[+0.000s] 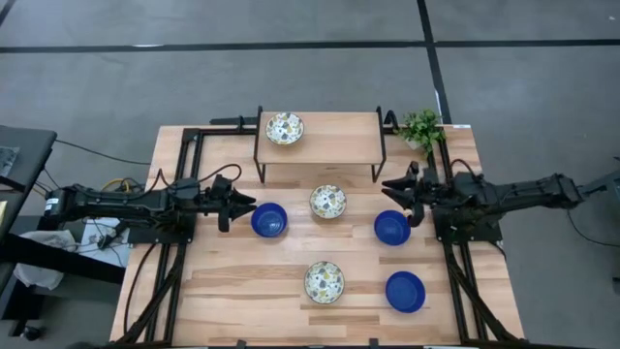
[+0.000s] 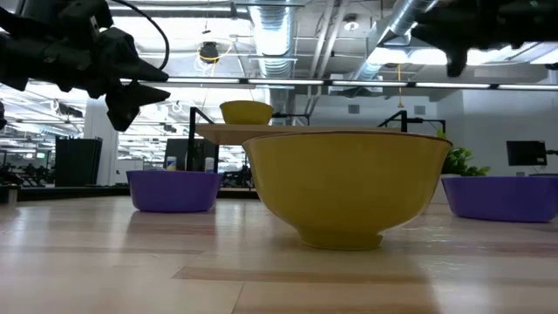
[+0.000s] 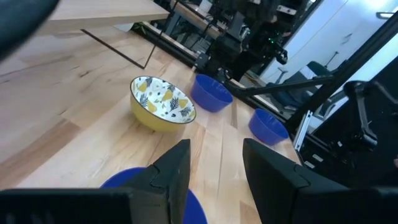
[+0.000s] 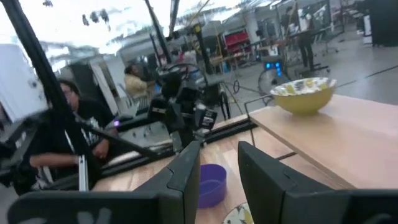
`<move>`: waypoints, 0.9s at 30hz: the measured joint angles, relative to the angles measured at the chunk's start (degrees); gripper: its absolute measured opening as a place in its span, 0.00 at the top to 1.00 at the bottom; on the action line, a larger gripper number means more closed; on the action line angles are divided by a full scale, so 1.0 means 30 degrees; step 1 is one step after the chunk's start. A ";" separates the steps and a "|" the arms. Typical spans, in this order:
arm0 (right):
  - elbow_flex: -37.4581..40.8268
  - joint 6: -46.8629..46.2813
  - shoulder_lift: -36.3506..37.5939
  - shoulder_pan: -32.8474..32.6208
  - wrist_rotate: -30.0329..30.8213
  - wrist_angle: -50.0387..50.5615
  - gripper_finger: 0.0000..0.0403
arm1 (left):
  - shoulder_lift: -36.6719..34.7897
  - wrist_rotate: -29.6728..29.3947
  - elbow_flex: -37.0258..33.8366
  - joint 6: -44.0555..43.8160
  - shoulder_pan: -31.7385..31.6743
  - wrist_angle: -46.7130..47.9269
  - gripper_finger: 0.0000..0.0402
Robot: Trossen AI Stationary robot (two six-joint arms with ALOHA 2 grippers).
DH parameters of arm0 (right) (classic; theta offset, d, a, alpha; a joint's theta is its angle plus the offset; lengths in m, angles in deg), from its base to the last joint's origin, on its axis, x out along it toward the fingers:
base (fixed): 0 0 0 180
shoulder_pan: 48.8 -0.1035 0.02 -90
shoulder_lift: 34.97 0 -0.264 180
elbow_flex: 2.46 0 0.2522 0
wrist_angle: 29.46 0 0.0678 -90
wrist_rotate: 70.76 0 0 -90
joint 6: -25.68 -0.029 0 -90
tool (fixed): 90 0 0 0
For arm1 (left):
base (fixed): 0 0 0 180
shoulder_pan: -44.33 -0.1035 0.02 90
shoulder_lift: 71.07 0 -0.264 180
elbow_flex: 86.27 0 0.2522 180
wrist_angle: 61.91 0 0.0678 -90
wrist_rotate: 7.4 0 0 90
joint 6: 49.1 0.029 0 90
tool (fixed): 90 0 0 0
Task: Pick & Place Mini bowls
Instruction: Stack the top yellow bowl on the yellow bowl on the shelf
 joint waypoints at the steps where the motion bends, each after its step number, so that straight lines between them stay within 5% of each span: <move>1: -0.0497 0.0263 -0.0773 -0.0140 0.0000 0.0043 0.76 | -0.0007 0.0000 0.0000 0.0000 0.0000 0.0000 0.64; 13: -0.5861 0.4010 -0.9218 -0.0753 0.0000 0.0079 0.76 | 0.0022 0.0000 0.0007 -0.0015 0.0000 0.0018 0.64; 21: -0.7584 0.4671 -1.2158 -0.0578 0.0007 0.0597 0.76 | 0.0022 0.0005 0.0007 -0.0029 0.0000 -0.0017 0.64; 27: -0.9639 0.4677 -1.3863 -0.0602 0.0022 0.3982 0.76 | 0.0022 0.0007 0.0007 0.0349 0.0000 -0.0117 0.64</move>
